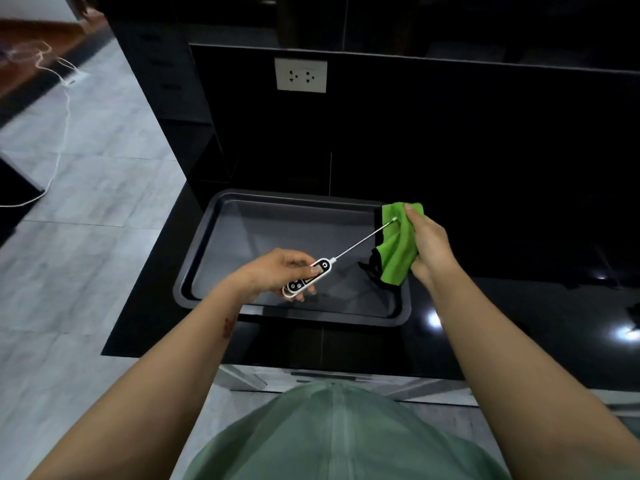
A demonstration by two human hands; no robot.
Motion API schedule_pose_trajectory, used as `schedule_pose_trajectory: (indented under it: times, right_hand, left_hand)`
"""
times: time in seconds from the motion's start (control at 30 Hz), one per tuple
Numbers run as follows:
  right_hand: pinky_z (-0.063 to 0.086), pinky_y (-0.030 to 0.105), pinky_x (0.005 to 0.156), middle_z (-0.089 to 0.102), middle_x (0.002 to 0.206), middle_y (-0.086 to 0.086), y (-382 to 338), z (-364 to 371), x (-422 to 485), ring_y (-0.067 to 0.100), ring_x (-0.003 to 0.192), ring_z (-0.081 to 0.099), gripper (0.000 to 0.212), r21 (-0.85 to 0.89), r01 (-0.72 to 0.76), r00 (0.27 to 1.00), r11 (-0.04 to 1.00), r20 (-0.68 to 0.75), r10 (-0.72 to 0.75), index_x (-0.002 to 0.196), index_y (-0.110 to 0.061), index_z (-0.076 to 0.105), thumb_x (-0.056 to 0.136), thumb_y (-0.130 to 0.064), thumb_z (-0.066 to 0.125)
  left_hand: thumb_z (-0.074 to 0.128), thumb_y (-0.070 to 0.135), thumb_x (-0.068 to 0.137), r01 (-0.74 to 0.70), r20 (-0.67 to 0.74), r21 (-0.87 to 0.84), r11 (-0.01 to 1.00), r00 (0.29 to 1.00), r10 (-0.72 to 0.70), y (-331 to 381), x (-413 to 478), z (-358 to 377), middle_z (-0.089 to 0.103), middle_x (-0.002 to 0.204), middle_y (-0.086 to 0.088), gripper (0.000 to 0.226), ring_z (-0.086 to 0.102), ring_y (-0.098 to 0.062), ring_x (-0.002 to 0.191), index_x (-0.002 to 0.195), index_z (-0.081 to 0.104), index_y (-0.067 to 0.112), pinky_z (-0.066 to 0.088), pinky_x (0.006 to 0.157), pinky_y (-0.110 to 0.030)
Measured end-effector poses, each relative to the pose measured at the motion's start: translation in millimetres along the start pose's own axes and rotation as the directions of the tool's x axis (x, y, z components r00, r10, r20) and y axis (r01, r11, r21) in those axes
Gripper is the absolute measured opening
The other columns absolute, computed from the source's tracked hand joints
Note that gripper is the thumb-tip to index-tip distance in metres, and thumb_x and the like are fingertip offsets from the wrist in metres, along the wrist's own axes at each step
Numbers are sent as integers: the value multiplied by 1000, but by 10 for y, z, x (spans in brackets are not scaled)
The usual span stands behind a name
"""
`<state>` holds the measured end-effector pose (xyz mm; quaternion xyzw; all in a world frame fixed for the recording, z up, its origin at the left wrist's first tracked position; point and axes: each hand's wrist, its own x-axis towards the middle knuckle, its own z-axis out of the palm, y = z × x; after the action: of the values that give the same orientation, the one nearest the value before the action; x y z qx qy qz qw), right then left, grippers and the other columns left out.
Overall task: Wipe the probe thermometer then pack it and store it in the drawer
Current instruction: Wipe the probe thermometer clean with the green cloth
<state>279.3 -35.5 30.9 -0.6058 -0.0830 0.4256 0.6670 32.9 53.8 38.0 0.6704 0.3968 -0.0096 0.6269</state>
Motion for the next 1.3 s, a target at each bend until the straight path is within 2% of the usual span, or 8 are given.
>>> schedule_pose_trajectory:
  times: [0.2, 0.37, 0.47, 0.57, 0.73, 0.83, 1.03, 1.3]
  right_hand:
    - [56, 32, 70, 73, 82, 5, -1, -18, -24, 16, 72, 70, 11, -238, 125, 986, 963, 134, -94, 91, -13, 69, 95, -19, 61]
    - [56, 27, 64, 74, 78, 2, -62, 65, -94, 14, 70, 70, 11, -130, 174, 975, 976, 161, -153, 92, -13, 69, 95, -19, 61]
    - [56, 26, 60, 72, 74, 3, -31, 161, -148, 13, 63, 68, 13, 2, 165, 984, 986, 68, -164, 91, -10, 67, 95, -20, 60]
    - [57, 29, 67, 69, 81, 8, 29, 259, -196, 15, 67, 67, 14, 19, 172, 985, 985, 28, -173, 92, -8, 67, 96, -20, 59]
    - [56, 25, 61, 70, 73, 2, 135, 362, -250, 11, 63, 67, 9, -151, 180, 981, 972, 98, -167, 88, -13, 68, 93, -18, 63]
    - [57, 32, 70, 73, 80, 5, 131, 318, -225, 17, 71, 69, 5, -278, 184, 979, 943, 136, -151, 90, -14, 68, 91, -19, 66]
    - [58, 36, 76, 73, 86, 6, 136, 191, -223, 21, 79, 70, 8, -354, 167, 985, 920, 97, -142, 92, -13, 68, 92, -20, 64]
    - [53, 30, 59, 67, 79, 5, -86, -226, -80, 17, 65, 66, 12, -287, 16, 997, 958, -71, -38, 91, -12, 61, 94, -24, 61]
  left_hand:
    - [55, 35, 96, -10, -100, 78, 997, 995, 18, -69, -23, -117, 70, 82, -4, 28, 58, -16, 68, 108, 68, 14, 45, 64, -23]
    - [47, 33, 100, 124, -4, -186, 975, 992, -127, -80, -28, -145, 62, 72, 2, 30, 45, -10, 54, 107, 69, 14, 31, 50, -21]
    - [51, 32, 99, 140, 117, -224, 964, 986, -116, -35, -31, -3, 70, 79, -4, 18, 61, -14, 59, 98, 60, 16, 46, 50, -22]
    - [55, 28, 97, 119, 175, -207, 971, 981, -83, 65, -13, 163, 74, 99, -15, 10, 72, -28, 80, 97, 51, 19, 57, 67, -33]
    - [58, 25, 96, 6, 62, -123, 992, 998, 1, 223, 60, 303, 75, 81, -8, 11, 69, -21, 64, 94, 49, 19, 59, 61, -32]
    - [61, 26, 95, -7, 5, -114, 993, 1000, 8, 226, 102, 314, 72, 69, -4, 12, 66, -15, 54, 94, 52, 17, 59, 56, -31]
    - [63, 24, 93, -32, -86, -272, 962, 996, 9, 251, 144, 373, 64, 87, -9, 15, 65, -23, 65, 96, 56, 11, 61, 62, -39]
    - [62, 21, 94, -10, -63, -396, 918, 998, -16, 261, 305, 474, 66, 94, -19, 15, 67, -30, 78, 97, 53, 10, 62, 67, -41]
